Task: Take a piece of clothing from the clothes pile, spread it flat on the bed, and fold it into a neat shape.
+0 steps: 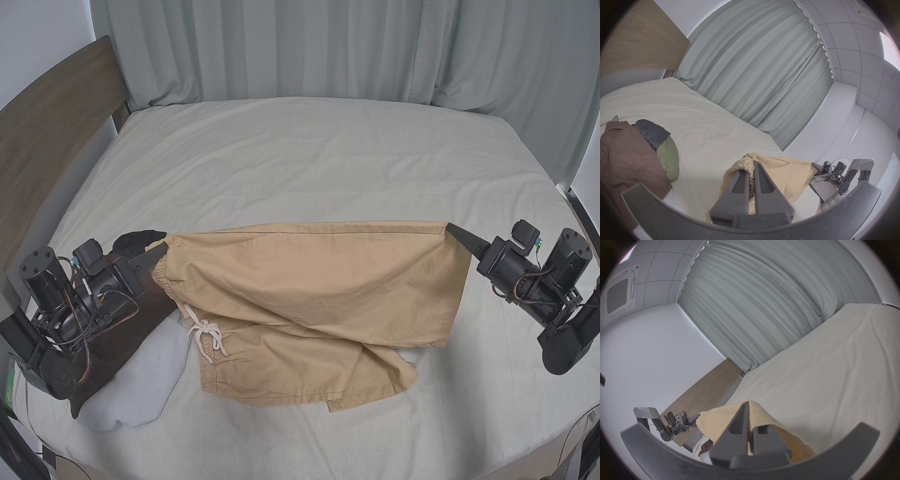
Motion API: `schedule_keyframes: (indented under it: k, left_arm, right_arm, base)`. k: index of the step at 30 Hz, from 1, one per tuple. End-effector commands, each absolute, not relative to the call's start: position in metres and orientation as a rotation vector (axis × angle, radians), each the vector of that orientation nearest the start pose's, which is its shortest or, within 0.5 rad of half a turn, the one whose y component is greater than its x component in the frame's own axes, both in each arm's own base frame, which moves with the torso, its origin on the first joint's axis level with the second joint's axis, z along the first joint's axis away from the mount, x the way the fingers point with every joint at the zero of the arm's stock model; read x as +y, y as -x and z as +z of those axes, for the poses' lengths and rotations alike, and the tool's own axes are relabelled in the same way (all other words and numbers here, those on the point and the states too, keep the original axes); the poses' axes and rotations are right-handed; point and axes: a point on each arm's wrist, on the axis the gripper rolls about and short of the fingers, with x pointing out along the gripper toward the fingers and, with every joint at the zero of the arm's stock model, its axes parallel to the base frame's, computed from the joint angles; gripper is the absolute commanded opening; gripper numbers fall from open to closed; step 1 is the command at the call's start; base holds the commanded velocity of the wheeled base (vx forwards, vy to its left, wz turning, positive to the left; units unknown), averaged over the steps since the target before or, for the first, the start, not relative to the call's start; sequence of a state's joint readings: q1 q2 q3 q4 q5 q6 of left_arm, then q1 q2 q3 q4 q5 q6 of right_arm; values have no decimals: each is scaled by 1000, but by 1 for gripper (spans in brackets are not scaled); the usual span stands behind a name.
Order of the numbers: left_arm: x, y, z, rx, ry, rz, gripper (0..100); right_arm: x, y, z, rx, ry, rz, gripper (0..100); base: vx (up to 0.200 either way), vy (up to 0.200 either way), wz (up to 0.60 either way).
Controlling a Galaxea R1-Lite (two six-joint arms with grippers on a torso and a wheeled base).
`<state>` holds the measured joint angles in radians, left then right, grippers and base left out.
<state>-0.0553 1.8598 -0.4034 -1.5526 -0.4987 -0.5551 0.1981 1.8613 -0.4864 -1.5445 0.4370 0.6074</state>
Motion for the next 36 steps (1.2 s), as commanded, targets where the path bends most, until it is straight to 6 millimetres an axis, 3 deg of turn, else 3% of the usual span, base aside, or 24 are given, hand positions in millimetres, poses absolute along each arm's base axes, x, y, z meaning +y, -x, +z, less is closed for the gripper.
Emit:
schedule_keyframes:
  k: [1,36]
  left_arm:
    - [-28,-289,122,86,523,-561,0]
    - [-46,-359,98,19,532,-470,0]
  right_arm:
    - [69,-297,141,36,-566,662,0]
    - [77,-377,118,-29,-559,659,0]
  base:
    - [0,0,0]
    - [0,0,0]
